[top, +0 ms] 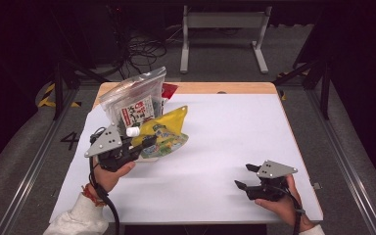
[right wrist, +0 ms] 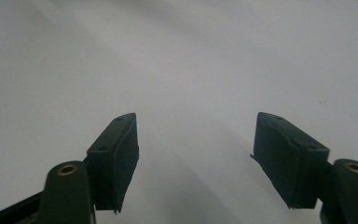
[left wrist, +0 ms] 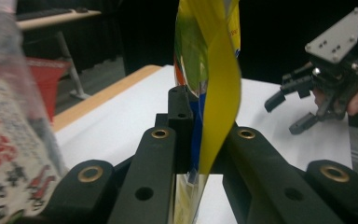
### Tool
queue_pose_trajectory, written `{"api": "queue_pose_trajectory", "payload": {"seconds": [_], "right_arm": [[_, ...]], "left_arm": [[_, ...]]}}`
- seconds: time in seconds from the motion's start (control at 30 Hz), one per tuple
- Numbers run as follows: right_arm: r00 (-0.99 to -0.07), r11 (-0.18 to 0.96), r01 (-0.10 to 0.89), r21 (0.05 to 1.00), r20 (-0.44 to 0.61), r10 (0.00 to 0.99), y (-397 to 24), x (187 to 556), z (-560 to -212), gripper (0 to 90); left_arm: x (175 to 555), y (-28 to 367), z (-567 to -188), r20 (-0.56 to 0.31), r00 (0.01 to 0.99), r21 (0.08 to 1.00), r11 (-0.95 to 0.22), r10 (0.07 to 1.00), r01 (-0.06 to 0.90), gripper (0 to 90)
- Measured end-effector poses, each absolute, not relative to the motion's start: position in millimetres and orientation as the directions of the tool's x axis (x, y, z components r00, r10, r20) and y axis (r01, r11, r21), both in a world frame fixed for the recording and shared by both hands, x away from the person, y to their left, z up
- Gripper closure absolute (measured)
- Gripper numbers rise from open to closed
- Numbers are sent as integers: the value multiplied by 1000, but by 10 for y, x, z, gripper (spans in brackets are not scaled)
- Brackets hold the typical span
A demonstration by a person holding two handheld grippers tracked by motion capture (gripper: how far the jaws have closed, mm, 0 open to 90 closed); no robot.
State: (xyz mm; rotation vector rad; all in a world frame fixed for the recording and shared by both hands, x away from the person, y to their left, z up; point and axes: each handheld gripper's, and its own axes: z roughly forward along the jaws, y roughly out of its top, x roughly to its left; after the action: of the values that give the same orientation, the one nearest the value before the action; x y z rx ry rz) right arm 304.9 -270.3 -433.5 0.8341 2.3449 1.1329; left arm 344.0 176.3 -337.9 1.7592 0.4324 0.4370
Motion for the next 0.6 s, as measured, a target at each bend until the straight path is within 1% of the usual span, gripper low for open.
{"api": "queue_pose_trajectory", "payload": {"seconds": [0.17, 0.47, 0.6], "right_arm": [[-729, 463, 362, 809, -63, 681, -2719, 3079, -4351, 290], [-735, 464, 360, 809, -61, 676, -2674, 3107, -4347, 289], [-742, 472, 358, 805, -62, 668, -2643, 3117, -4359, 287]], "left_arm": [[3478, 1933, -3325, 84, 834, 974, -223, 545, 48, 850], [3541, 2168, -3339, 72, 805, 978, -201, 589, 60, 851], [3565, 2211, -3363, 86, 796, 974, -220, 599, 60, 851]]}}
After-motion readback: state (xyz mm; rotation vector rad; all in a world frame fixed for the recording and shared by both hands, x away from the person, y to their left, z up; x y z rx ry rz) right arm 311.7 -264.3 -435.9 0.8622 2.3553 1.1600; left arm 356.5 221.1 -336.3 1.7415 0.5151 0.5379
